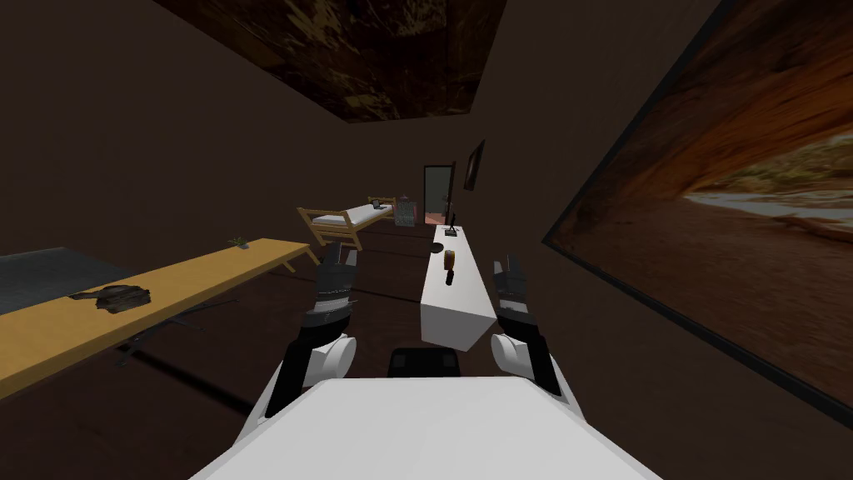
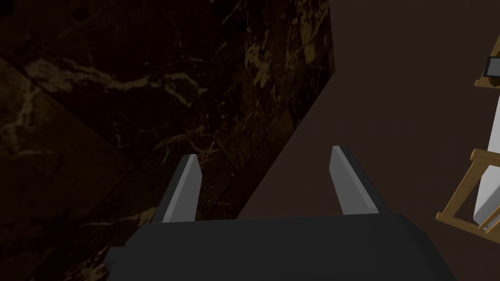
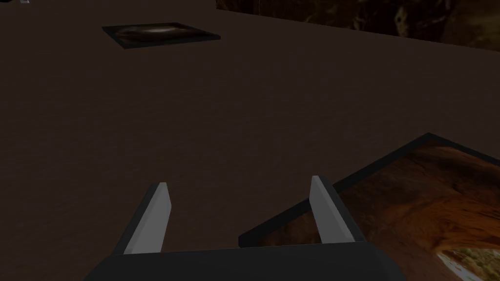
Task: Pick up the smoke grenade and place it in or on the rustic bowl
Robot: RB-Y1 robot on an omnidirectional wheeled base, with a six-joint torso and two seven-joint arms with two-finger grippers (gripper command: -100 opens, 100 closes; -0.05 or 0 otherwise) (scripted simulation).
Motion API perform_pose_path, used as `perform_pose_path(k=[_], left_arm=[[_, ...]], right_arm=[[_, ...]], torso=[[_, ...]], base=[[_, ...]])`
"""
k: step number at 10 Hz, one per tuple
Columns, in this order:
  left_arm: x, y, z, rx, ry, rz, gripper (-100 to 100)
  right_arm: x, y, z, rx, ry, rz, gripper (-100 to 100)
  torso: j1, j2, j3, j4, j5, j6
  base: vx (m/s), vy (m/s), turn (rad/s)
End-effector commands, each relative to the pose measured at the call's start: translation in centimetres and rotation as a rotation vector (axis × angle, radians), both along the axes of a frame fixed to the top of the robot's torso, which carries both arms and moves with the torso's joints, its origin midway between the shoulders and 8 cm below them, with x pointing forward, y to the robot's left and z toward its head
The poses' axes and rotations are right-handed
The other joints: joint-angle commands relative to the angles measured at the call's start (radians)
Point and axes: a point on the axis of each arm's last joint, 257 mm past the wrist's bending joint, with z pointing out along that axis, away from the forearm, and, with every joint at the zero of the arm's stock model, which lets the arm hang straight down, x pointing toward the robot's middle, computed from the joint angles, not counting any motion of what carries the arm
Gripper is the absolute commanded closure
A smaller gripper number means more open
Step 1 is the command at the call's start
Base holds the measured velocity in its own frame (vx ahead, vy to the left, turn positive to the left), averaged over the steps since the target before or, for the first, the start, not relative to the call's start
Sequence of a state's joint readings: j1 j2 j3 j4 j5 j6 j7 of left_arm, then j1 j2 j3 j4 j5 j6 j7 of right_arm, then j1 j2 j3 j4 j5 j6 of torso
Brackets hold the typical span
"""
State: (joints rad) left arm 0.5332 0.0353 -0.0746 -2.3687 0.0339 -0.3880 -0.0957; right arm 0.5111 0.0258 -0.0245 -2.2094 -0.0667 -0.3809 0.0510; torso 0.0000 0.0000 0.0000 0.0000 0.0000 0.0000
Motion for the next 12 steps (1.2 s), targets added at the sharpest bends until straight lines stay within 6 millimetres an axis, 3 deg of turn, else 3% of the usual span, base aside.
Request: perform_pose_path(k=[1,7,9,12], left_arm=[[0.0,0.0,0.0,0.0,0.0,0.0,0],[0.0,0.0,0.0,0.0,0.0,0.0,0],[0.0,0.0,0.0,0.0,0.0,0.0,0],[0.0,0.0,0.0,0.0,0.0,0.0,0]], right_arm=[[0.5,-0.3,-0.6,-0.056,0.021,-0.009,-100],[2.3,-3.5,-3.5,-0.255,0.115,-0.104,-100],[2.8,-5.9,-4.6,-0.347,0.152,-0.172,-100],[3.1,-7.6,-6.4,-0.395,0.201,-0.214,-100]], torso=[[0.0,0.0,0.0,0.0,0.0,0.0],[0.005,0.002,0.001,0.0,0.001,0.0],[0.003,0.001,0.001,0.0,0.001,0.0],[0.003,0.001,0.001,0.0,0.001,0.0]], base=[[-0.025,0.035,0.051],[-0.036,0.072,0.042],[-0.022,0.056,0.056],[-0.014,0.052,0.037]])
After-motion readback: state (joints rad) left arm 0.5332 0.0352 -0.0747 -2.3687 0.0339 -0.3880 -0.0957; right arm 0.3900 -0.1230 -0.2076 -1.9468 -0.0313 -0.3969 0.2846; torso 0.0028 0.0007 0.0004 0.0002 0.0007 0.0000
